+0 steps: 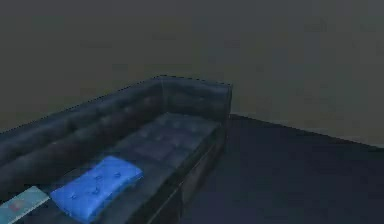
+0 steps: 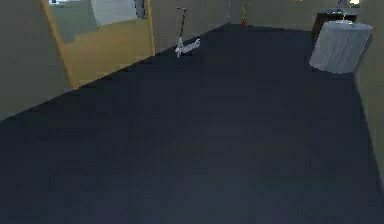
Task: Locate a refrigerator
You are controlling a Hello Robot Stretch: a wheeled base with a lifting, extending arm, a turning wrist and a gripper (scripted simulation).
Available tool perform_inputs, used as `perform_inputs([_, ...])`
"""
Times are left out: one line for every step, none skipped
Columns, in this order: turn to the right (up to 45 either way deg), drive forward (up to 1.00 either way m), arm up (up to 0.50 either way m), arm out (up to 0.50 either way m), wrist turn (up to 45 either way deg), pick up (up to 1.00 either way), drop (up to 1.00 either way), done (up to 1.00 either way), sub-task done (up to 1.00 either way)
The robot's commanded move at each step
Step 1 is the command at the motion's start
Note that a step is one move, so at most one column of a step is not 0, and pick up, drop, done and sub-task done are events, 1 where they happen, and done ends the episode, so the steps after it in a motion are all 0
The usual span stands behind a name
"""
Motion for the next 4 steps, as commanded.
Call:
perform_inputs([45.0, 0.00, 0.00, 0.00, 0.0, 0.00, 0.00, 0.00, 0.00])
perform_inputs([24.0, 0.00, 0.00, 0.00, 0.0, 0.00, 0.00, 0.00, 0.00])
perform_inputs([0.0, 1.00, 0.00, 0.00, 0.0, 0.00, 0.00, 0.00, 0.00])
perform_inputs([3.0, 0.00, 0.00, 0.00, 0.0, 0.00, 0.00, 0.00, 0.00])
